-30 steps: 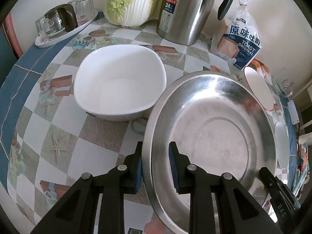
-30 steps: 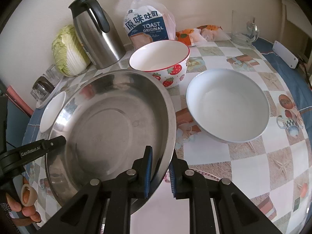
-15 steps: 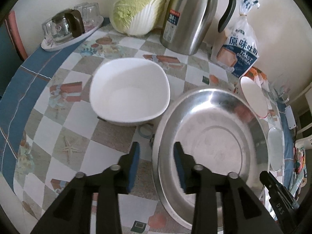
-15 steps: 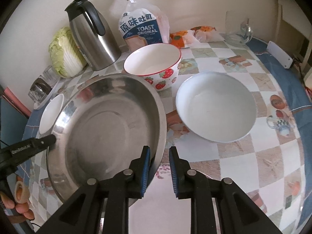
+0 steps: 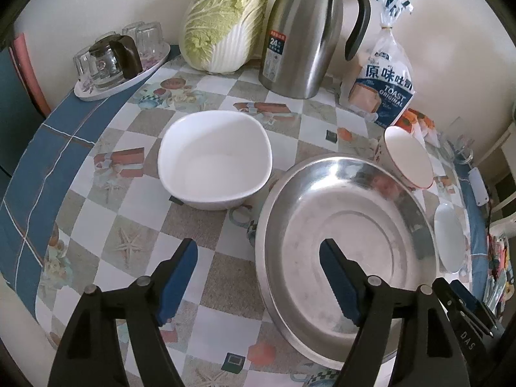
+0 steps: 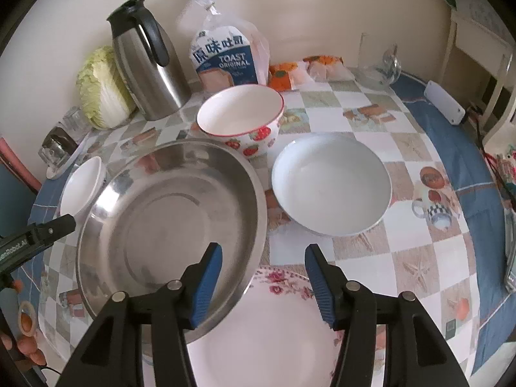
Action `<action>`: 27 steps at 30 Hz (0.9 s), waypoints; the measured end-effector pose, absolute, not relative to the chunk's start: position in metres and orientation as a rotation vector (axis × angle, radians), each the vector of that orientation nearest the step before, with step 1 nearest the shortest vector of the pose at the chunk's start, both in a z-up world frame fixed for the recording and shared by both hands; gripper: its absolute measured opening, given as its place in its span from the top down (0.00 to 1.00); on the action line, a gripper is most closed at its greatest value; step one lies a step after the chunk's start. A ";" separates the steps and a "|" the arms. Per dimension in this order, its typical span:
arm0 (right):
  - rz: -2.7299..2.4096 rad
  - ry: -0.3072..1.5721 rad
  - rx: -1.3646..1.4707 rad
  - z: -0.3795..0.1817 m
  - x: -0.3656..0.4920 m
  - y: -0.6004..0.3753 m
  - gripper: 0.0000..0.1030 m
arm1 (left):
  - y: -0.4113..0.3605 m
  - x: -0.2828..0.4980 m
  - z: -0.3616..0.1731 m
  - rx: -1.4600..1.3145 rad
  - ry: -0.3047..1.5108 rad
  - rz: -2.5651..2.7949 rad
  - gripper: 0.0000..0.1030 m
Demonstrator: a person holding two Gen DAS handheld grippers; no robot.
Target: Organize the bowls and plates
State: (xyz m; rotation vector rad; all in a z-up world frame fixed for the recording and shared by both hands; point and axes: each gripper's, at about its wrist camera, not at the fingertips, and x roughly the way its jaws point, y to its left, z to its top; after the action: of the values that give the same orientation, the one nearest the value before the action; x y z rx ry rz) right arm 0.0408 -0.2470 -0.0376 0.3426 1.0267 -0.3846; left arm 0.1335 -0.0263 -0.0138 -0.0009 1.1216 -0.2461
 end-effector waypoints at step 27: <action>-0.276 1.132 0.309 -0.061 0.058 -0.215 0.44 | -0.043 0.132 -0.047 0.076 1.214 -0.256 0.23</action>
State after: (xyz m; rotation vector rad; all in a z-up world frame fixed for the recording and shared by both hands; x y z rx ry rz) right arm 0.0581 -0.2150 -0.0608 0.3088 1.1316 -0.2757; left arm 0.1315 -0.0428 -0.0465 0.0763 1.2143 -0.2561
